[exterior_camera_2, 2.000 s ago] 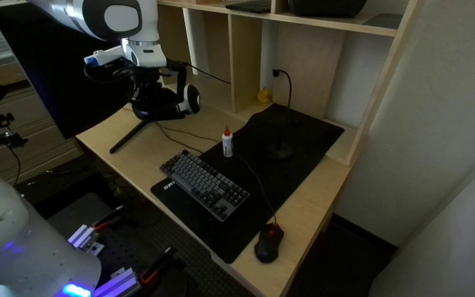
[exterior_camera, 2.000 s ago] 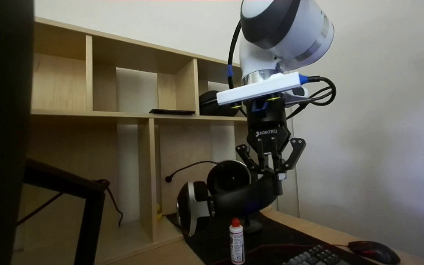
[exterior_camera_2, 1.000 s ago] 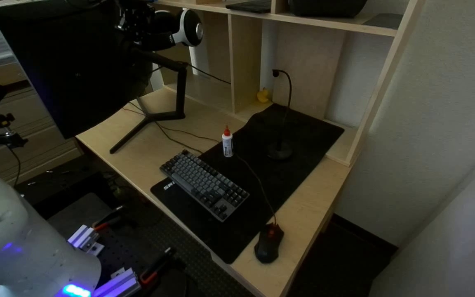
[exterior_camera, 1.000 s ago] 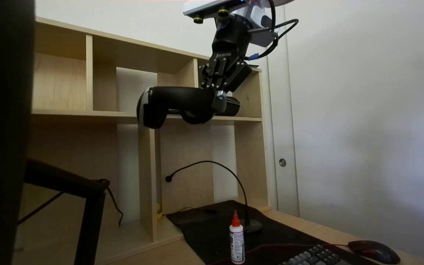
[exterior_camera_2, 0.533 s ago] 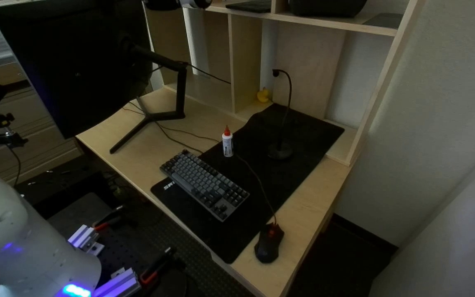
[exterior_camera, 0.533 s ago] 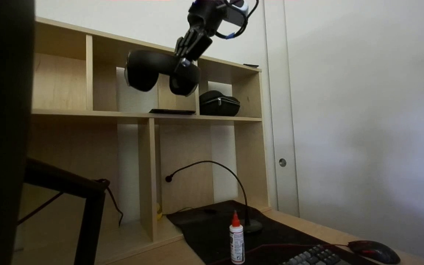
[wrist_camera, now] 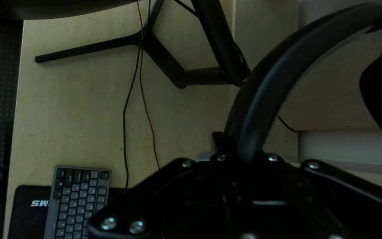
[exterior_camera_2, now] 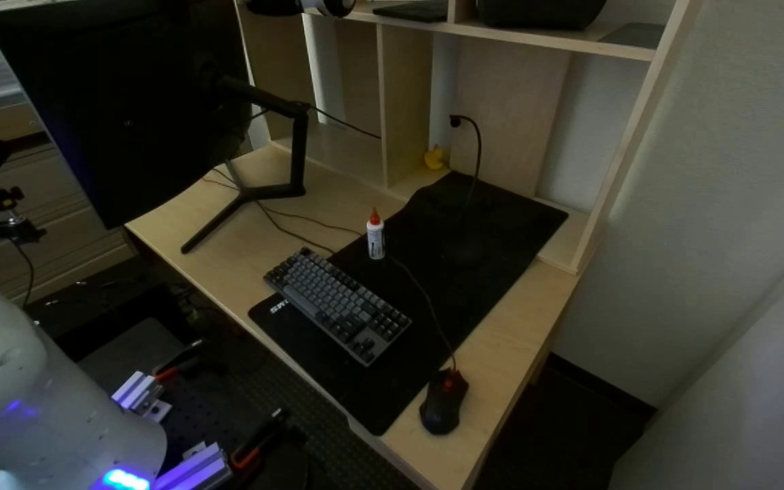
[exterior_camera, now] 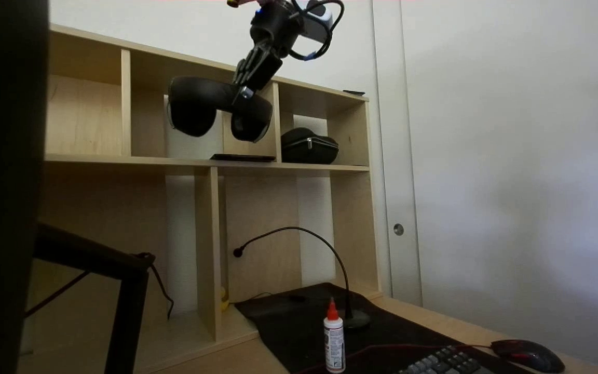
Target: Get the headphones from the table and put them on the second shelf of the top row
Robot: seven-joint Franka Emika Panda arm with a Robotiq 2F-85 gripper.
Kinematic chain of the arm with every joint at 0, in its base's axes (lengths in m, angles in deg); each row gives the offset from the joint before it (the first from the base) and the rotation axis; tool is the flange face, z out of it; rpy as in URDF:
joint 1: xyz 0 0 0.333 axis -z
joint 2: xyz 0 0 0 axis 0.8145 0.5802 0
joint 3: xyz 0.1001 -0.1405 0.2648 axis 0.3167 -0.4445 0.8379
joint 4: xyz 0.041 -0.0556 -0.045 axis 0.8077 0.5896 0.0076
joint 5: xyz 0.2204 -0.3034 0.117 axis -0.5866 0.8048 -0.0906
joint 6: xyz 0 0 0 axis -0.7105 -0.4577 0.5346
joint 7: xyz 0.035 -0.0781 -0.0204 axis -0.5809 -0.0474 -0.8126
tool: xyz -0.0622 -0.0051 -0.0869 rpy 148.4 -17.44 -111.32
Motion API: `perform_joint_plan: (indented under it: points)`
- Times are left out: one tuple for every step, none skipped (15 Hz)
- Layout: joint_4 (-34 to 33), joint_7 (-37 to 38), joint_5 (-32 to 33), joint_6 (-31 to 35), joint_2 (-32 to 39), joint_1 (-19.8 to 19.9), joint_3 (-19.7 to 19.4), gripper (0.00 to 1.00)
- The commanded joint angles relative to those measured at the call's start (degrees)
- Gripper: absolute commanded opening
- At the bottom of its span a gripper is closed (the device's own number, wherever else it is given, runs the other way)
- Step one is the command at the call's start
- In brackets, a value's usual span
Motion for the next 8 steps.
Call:
perform_joint_plan:
  points:
    - [-12.50, -0.65, -2.19, -0.48, 8.49, -0.47, 0.60, 0.04]
    - [-14.84, -0.33, -1.61, -0.58, 10.07, -0.76, 0.87, 0.04]
    - [-17.65, 0.76, -0.49, 0.18, 11.91, -1.10, 1.15, 0.04]
    - [-20.73, 1.82, 0.00, 0.54, 14.05, -1.46, 1.30, 0.04]
    - [-23.75, 3.66, 0.50, 0.75, 16.22, -1.82, 1.38, 0.04]
    - [-26.73, 6.40, 1.47, 0.71, 18.35, -2.23, 1.27, 0.04]
    - [-18.59, 3.23, 0.03, 0.11, 13.06, -1.79, 0.86, 0.16]
    - [-20.75, 4.59, 0.50, 0.33, 14.74, -2.02, 0.93, 0.16]
